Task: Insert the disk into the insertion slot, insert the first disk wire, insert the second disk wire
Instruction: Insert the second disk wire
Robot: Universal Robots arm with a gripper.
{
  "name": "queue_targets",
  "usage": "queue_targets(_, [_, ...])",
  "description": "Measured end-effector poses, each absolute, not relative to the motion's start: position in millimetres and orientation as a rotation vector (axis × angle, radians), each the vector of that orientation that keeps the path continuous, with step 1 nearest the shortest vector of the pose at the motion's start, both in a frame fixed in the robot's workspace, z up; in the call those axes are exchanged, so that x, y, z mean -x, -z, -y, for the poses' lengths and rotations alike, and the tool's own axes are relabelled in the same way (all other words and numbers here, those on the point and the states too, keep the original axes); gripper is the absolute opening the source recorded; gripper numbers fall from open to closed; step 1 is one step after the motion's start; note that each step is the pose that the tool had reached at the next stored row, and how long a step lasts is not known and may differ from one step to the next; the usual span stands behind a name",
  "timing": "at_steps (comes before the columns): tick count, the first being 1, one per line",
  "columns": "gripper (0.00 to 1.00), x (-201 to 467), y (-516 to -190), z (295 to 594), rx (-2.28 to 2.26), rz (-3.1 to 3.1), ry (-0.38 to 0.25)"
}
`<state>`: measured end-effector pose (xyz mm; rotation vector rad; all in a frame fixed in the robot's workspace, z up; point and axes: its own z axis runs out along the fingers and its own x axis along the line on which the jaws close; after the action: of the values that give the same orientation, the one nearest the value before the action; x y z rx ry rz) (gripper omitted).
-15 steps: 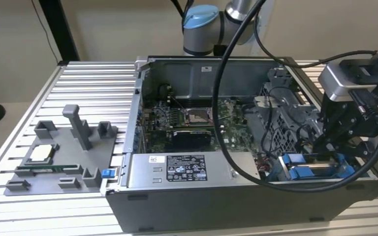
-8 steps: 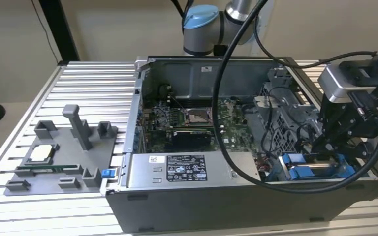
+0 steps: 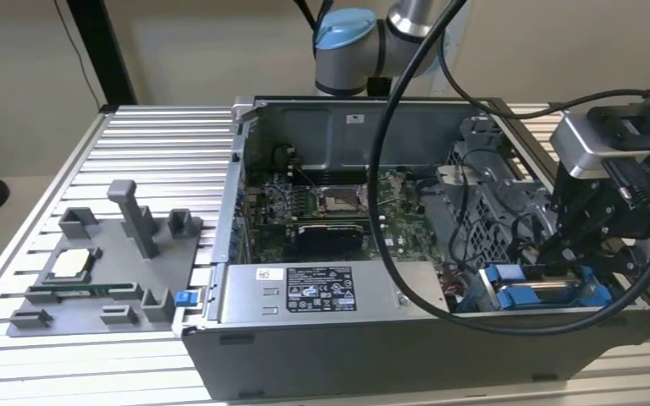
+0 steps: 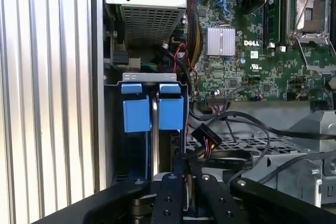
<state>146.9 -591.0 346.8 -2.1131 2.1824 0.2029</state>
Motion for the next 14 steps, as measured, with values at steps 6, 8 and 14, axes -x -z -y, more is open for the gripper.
queue_targets(6, [0.00,-147.0,-346.6,593.5,2.113,-2.182,-0.203])
queue_targets(8, [0.00,-147.0,-346.2,593.9,2.113,-2.182,-0.203])
queue_targets(14, [0.00,-146.9,-344.2,594.1,2.113,-2.182,-0.203])
